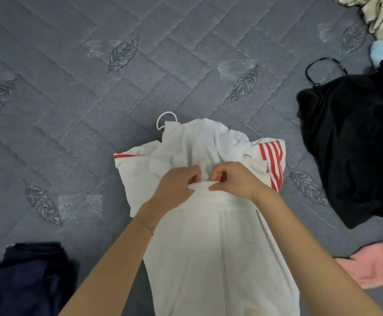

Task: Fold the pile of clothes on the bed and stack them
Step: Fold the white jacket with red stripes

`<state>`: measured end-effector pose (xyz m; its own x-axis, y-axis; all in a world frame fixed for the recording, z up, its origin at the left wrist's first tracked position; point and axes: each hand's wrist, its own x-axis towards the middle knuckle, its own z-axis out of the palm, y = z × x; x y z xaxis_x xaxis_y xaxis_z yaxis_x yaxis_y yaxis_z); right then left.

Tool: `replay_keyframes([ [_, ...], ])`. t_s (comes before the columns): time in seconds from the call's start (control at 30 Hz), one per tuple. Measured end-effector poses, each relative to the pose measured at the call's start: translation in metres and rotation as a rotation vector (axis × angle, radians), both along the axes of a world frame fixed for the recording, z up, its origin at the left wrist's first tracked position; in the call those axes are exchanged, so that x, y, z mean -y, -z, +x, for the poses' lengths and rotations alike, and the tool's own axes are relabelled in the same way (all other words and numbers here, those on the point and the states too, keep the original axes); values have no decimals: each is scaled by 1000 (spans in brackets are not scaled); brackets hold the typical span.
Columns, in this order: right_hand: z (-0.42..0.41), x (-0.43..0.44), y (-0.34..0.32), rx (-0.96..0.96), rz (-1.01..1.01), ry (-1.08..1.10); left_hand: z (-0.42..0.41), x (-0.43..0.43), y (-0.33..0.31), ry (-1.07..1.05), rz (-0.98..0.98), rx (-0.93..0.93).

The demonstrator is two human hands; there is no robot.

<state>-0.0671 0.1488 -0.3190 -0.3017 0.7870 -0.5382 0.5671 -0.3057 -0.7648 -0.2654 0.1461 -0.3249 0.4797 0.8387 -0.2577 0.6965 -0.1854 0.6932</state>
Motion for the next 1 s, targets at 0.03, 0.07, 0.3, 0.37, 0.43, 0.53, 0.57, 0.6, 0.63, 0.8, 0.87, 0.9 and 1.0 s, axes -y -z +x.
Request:
replay_keyframes([
  [0.03,2,10,5,33,-39,-35,1,13,6,40,-36,-6],
  [0.07,4,20,11,72,-61,-65,2,24,13,82,-65,-10],
  [0.3,4,78,43,343,57,-53,9,71,39,-80,8,-23],
  [0.37,3,89,40,378,161,19,12,79,40,-139,170,-114],
  [0.43,3,102,32,383,259,90,14,88,38,-157,251,-191],
  [0.53,5,120,21,407,316,106,13,106,32,-127,272,-278],
  [0.57,6,126,18,432,320,88,13,114,29,-110,276,-301],
  [0.6,8,134,16,460,317,68,13,122,26,-98,275,-317],
  [0.63,9,141,14,485,306,51,13,131,24,-94,270,-327],
  [0.8,22,188,18,525,226,2,14,183,25,-135,221,-363],
  [0.87,28,212,22,536,214,-18,18,209,27,-159,185,-383],
  [0.9,31,223,24,540,211,-25,21,222,27,-173,178,-392],
  [1.0,41,257,26,547,213,-45,33,259,28,-217,185,-418],
])
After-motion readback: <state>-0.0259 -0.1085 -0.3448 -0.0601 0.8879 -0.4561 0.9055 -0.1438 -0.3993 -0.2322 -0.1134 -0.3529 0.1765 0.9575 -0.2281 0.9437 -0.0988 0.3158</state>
